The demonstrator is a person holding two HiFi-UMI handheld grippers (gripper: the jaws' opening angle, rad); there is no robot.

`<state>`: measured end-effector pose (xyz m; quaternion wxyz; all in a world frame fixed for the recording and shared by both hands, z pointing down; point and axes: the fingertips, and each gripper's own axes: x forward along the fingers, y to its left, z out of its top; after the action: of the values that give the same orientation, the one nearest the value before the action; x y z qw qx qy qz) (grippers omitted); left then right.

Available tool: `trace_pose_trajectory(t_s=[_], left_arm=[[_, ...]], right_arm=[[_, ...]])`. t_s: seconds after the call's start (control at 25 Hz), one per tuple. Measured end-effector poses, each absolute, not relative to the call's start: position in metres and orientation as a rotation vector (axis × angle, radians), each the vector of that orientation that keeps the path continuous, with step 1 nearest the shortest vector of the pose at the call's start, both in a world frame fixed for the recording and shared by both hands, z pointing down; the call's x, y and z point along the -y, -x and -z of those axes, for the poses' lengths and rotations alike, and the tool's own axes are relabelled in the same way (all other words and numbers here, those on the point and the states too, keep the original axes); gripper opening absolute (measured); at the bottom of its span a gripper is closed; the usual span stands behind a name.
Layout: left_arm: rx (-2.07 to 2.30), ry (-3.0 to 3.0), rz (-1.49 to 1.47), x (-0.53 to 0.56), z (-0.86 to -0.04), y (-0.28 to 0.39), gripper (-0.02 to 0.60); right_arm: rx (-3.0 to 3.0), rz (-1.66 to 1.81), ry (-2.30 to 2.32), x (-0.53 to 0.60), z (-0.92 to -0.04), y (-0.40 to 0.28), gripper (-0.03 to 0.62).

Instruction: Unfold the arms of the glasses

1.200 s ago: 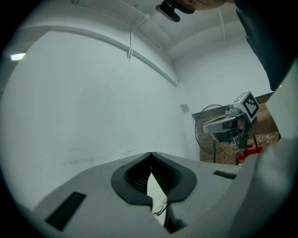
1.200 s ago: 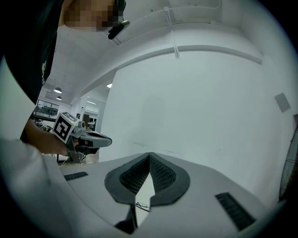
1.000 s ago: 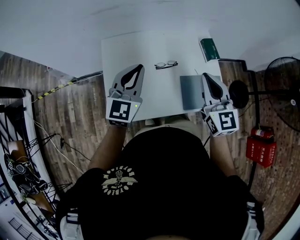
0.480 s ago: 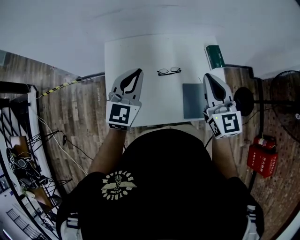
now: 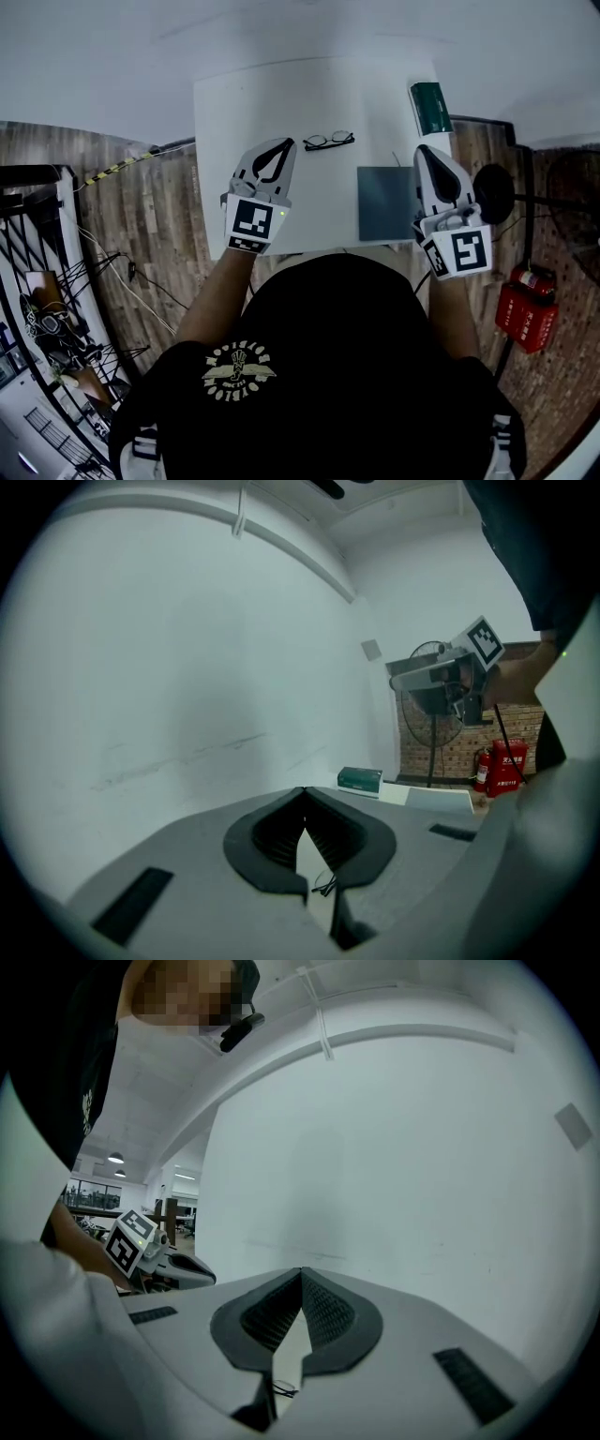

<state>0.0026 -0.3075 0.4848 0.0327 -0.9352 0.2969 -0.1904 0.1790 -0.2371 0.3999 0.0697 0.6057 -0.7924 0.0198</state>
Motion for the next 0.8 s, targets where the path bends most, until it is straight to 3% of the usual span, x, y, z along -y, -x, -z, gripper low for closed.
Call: trace_pose_trajectory(t_s=[0.8], left_arm=[[-0.613, 2.813, 1.175, 0.325, -0.641, -0.089, 0.008]], right_arm=[[2.404, -0.228, -1.783, 0.270, -0.456, -0.239, 0.000]])
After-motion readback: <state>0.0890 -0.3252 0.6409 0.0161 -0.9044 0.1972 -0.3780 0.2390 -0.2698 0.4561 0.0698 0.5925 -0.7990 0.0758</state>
